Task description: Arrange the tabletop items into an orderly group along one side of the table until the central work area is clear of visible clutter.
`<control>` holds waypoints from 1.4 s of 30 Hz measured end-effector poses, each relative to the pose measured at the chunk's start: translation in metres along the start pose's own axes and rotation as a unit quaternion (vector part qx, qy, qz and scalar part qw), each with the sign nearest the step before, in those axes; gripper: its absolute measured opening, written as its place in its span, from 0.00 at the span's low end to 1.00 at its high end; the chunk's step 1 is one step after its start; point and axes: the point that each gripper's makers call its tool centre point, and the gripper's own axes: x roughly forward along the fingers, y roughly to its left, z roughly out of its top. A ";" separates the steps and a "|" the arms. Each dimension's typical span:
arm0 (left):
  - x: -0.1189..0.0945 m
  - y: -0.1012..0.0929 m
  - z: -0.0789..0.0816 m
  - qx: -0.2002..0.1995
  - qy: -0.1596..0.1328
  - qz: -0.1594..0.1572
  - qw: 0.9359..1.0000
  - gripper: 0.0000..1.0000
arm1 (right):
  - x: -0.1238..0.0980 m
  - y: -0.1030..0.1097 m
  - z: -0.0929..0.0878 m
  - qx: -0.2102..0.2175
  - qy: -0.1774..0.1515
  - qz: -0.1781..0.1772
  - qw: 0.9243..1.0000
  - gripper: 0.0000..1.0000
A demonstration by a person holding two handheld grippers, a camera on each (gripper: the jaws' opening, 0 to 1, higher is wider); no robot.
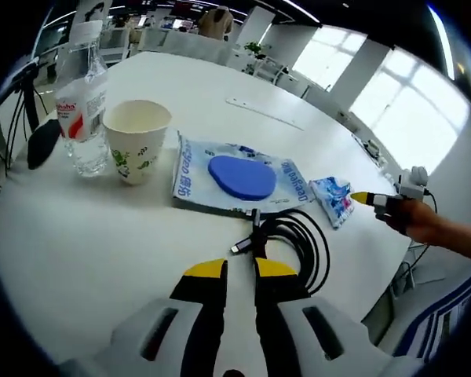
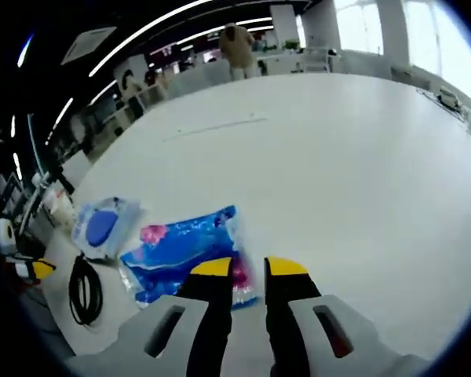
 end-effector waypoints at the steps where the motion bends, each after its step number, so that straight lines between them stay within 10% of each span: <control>1: 0.000 0.000 -0.001 0.001 0.002 0.000 1.000 0.10 | 0.001 0.000 -0.001 0.007 0.000 0.001 1.000 0.11; 14: 0.000 0.002 0.000 -0.004 0.001 0.004 1.000 0.10 | 0.002 0.015 -0.002 0.061 -0.015 -0.002 0.998 0.03; 42: 0.000 0.003 -0.012 -0.007 0.013 0.001 1.000 0.10 | -0.004 0.021 0.003 0.015 -0.013 0.013 1.000 0.14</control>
